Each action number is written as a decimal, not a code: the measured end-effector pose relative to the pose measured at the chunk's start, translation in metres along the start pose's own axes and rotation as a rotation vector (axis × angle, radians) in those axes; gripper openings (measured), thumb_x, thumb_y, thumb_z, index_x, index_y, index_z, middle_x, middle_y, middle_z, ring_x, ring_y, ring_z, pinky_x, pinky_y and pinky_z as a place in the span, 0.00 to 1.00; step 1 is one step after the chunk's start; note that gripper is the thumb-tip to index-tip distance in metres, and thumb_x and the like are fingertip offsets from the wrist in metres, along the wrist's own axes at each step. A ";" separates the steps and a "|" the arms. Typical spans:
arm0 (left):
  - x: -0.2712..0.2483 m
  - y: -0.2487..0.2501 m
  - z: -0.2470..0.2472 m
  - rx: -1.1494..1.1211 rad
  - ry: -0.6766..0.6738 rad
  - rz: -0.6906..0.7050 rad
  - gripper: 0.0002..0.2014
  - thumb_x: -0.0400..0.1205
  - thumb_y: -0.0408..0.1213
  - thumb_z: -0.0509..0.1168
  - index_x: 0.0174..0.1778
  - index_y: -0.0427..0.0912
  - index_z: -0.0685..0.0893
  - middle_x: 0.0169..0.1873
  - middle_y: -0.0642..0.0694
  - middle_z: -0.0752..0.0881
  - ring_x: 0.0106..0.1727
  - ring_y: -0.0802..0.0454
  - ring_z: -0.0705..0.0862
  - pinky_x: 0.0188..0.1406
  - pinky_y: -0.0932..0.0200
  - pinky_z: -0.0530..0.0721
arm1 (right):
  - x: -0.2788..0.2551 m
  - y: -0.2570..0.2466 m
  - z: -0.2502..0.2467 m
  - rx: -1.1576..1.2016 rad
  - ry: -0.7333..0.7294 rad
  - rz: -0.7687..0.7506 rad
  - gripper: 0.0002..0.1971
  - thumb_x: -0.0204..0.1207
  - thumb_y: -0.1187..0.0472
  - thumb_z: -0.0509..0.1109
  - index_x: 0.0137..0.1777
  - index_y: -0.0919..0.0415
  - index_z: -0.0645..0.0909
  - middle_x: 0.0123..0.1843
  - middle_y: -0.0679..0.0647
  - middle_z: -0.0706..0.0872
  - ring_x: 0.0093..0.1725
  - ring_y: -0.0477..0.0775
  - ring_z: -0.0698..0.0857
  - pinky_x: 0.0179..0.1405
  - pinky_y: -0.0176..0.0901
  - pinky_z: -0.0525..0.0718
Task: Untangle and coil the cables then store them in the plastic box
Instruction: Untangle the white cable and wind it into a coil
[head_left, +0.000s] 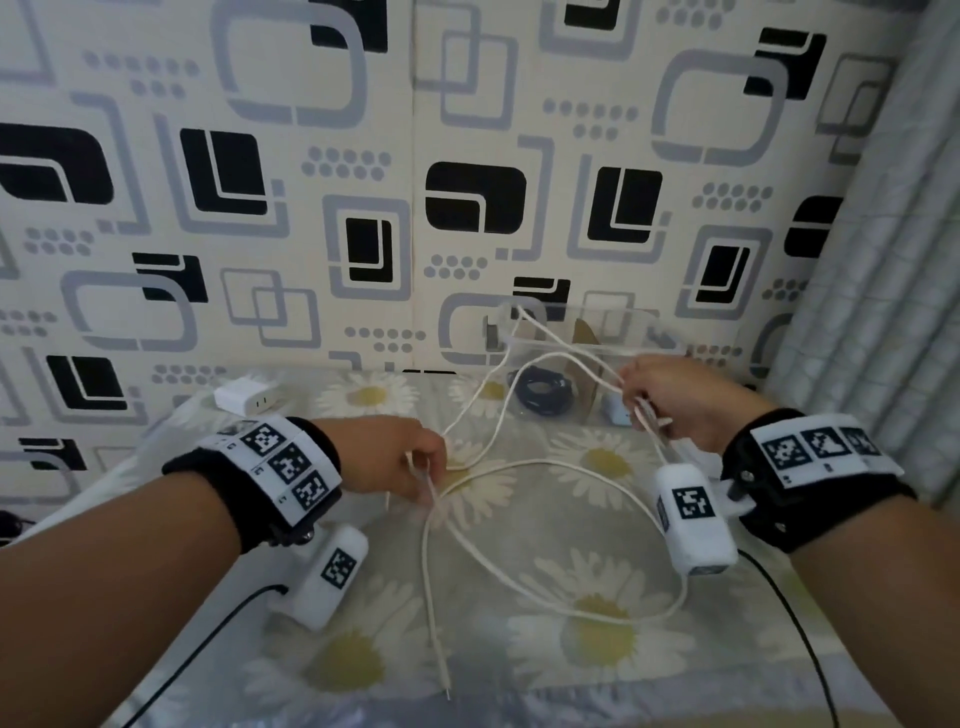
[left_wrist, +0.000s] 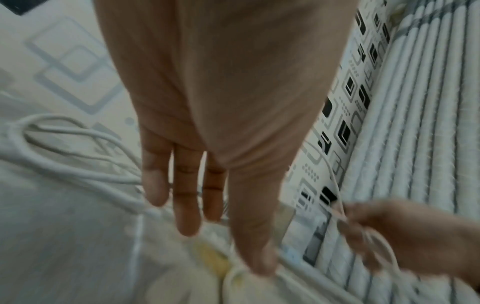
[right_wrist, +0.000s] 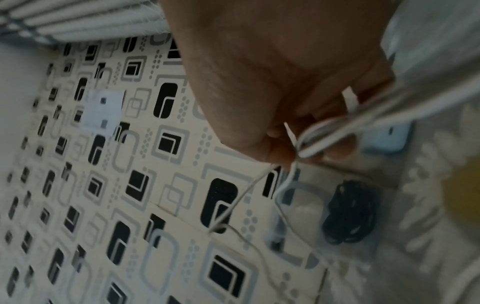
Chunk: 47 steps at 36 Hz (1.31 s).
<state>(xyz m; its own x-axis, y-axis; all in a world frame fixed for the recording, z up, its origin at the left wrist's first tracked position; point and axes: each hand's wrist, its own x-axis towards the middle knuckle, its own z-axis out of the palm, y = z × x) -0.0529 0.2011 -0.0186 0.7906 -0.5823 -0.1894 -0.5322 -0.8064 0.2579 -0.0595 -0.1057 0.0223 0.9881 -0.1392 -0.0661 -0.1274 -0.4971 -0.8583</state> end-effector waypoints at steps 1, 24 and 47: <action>-0.002 -0.001 -0.006 -0.031 0.037 0.015 0.05 0.80 0.49 0.70 0.48 0.60 0.80 0.45 0.62 0.80 0.46 0.61 0.80 0.47 0.65 0.74 | -0.001 0.004 0.000 -0.068 -0.029 0.023 0.09 0.76 0.70 0.58 0.40 0.60 0.77 0.32 0.58 0.78 0.32 0.56 0.78 0.33 0.42 0.75; -0.023 -0.039 -0.085 -1.212 1.019 -0.397 0.08 0.85 0.42 0.61 0.41 0.45 0.77 0.27 0.50 0.77 0.31 0.53 0.91 0.39 0.57 0.82 | -0.001 0.018 0.004 -0.872 -0.236 -0.203 0.09 0.73 0.55 0.75 0.37 0.58 0.81 0.35 0.51 0.84 0.37 0.51 0.83 0.40 0.42 0.80; -0.019 -0.069 -0.051 -1.494 0.856 -0.512 0.13 0.87 0.37 0.59 0.35 0.41 0.76 0.21 0.50 0.87 0.26 0.57 0.89 0.40 0.55 0.80 | -0.005 -0.015 0.140 -0.943 -0.495 -0.633 0.10 0.75 0.61 0.72 0.56 0.55 0.84 0.54 0.53 0.82 0.56 0.57 0.82 0.58 0.50 0.80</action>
<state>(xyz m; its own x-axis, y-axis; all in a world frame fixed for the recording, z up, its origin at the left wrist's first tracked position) -0.0161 0.2728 0.0154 0.9511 0.2706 -0.1491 0.1029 0.1773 0.9788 -0.0508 0.0223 -0.0361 0.7988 0.5864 -0.1344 0.5740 -0.8098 -0.1218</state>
